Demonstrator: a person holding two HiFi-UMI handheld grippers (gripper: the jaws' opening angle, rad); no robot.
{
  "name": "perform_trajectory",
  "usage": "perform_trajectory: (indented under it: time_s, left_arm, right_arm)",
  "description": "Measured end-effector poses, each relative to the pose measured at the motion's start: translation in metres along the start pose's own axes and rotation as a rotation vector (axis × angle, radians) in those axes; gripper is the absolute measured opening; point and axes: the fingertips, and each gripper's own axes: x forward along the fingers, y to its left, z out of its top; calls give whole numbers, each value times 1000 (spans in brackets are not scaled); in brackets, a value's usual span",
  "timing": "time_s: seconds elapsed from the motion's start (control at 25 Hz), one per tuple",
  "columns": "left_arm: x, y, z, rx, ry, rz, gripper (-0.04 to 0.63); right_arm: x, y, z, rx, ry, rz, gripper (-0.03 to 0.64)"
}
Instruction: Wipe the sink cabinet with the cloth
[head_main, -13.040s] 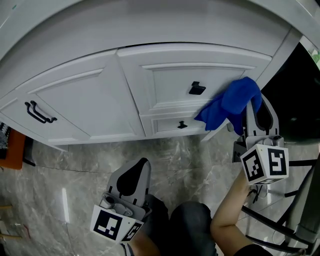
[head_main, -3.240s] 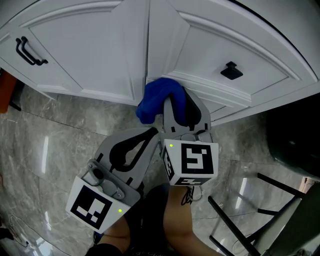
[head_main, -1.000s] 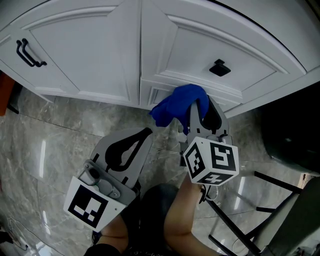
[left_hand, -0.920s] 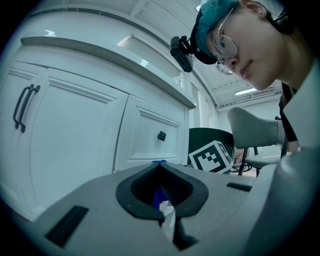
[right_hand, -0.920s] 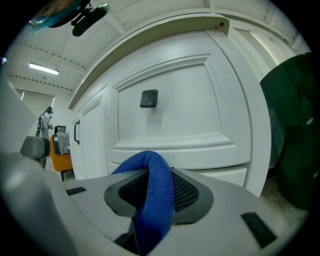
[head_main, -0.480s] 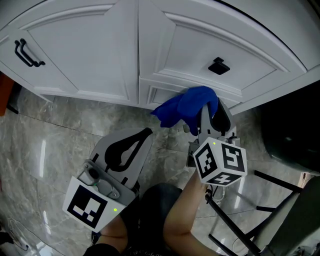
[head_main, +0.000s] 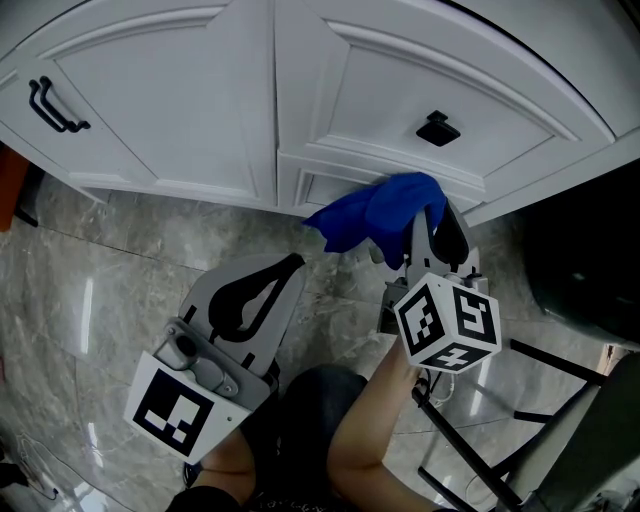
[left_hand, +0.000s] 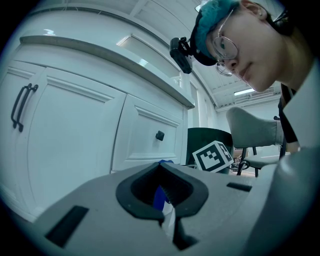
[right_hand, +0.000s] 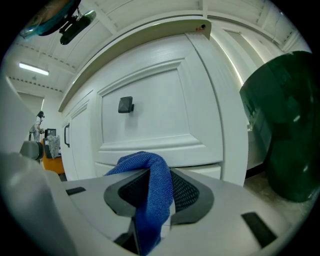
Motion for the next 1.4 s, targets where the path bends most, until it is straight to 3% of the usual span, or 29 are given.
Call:
perform_trajectory:
  time_s: [0.12,0.24,0.48,1.4]
  left_arm:
    - [0,0,0,-1,2,1,5]
    - [0,1,0,-1,0,5,5]
    - [2,-2,-1,2,4,-5,5]
    - [7,4,-5,4,17,5,5]
  right_arm:
    - [-3,-9,3,-7,-9,-42,127]
    - [-12,-29,7,-30,-27,-143,127]
    - [-26,-68,6,17,-73,-268,126]
    - [-29,-94,4,40,-133,-352,126]
